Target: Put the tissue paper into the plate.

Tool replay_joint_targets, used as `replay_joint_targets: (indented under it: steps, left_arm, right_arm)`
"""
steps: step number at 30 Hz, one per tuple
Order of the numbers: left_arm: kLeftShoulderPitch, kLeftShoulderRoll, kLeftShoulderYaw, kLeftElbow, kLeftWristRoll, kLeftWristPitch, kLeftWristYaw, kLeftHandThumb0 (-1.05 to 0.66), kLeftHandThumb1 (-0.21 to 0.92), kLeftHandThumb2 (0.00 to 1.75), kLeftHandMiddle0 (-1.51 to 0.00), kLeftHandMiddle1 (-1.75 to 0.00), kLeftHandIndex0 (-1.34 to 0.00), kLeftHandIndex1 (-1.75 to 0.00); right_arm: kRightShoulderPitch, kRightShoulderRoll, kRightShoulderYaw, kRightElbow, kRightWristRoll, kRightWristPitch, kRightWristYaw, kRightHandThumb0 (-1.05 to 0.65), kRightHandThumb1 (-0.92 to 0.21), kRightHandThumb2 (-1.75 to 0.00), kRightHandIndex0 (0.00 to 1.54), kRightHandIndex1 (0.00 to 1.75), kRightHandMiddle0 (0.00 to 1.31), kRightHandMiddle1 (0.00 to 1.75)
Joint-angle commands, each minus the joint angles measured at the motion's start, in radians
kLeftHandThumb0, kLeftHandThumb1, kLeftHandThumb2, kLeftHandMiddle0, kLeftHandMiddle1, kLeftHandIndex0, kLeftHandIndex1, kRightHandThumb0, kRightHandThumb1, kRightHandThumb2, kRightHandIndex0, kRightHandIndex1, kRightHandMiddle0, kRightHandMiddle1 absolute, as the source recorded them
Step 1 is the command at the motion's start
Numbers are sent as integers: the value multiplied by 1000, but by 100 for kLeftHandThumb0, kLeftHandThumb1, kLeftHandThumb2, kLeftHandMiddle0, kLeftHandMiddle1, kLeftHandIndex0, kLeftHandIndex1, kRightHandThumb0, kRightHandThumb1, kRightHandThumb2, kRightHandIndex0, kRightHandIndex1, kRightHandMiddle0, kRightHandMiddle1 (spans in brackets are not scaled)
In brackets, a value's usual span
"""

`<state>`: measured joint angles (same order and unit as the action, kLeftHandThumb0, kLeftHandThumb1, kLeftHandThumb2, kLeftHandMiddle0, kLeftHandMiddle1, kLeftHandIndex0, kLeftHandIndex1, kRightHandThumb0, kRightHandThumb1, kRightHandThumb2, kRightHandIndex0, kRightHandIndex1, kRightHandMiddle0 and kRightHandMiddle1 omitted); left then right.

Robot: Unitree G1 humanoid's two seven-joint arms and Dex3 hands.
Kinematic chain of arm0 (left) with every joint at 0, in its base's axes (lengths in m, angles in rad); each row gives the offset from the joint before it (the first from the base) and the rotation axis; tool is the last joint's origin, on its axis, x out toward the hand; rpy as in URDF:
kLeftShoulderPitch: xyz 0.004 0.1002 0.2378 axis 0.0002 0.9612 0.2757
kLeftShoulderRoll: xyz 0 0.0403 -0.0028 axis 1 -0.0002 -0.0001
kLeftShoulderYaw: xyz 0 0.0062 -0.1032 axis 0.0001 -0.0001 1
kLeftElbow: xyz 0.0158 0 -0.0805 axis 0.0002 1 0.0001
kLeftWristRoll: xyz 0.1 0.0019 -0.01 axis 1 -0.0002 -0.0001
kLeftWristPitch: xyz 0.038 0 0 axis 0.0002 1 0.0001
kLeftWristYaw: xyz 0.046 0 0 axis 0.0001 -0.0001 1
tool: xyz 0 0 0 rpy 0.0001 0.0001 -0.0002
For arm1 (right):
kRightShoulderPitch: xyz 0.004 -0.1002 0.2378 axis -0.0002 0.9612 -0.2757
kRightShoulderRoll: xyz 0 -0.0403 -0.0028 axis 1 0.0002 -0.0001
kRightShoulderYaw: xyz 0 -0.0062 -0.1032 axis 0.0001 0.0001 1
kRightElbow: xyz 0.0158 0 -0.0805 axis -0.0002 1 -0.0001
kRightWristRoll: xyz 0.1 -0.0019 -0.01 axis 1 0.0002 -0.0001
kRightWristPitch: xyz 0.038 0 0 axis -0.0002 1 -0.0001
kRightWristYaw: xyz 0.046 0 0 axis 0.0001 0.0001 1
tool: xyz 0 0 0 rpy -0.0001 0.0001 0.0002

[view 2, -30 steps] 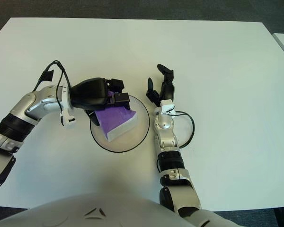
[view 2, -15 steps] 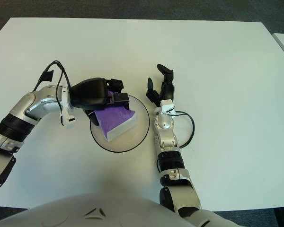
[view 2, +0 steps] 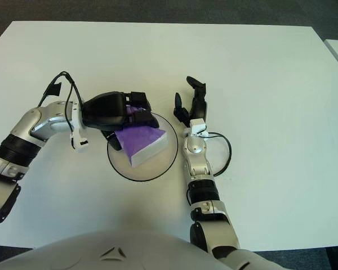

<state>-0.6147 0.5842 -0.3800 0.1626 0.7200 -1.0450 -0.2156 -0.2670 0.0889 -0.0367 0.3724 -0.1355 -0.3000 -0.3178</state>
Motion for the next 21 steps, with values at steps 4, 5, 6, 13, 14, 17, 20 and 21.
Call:
replay_joint_targets:
  steps: [4, 5, 6, 13, 14, 17, 20, 21]
  left_arm:
    - [-18, 1, 19, 17, 37, -30, 51, -104, 92, 75, 0, -1, 0, -4]
    - [-19, 0, 21, 20, 39, -32, 57, -105, 92, 74, 0, -1, 0, -3]
    - [-20, -1, 22, 23, 42, -35, 63, -105, 92, 73, 0, -1, 0, -2]
    - [-30, -3, 26, 37, 74, -50, 100, -105, 92, 70, 0, 0, 0, 0]
    - [-32, -3, 26, 38, 78, -51, 103, -105, 92, 70, 0, 0, 0, 0]
    - [-36, -3, 27, 42, 88, -54, 109, -105, 92, 69, 0, 0, 0, 0]
    - [-41, -1, 28, 44, 99, -56, 118, -105, 92, 67, 0, 0, 0, 0]
    - [-42, -1, 28, 45, 102, -56, 121, -105, 92, 67, 0, 0, 0, 0]
  right_arm:
    - [60, -10, -25, 173, 10, 74, -15, -71, -92, -72, 42, 0, 0, 89]
    - [56, -12, -27, 182, 9, 70, -17, -72, -92, -72, 42, 0, 0, 90]
    - [49, -15, -29, 198, 10, 63, -19, -72, -92, -71, 42, 0, 0, 90]
    - [-8, -59, -68, 415, 58, -85, 36, -73, -92, -70, 43, 1, 0, 90]
    - [-9, -58, -69, 419, 62, -96, 42, -73, -92, -70, 43, 1, 0, 90]
    - [-16, -56, -73, 435, 66, -119, 50, -73, -92, -69, 43, 1, 0, 90]
    - [-25, -57, -75, 458, 70, -136, 52, -72, -92, -69, 44, 1, 0, 90]
    - [-29, -57, -76, 465, 71, -141, 52, -72, -92, -68, 44, 1, 0, 90]
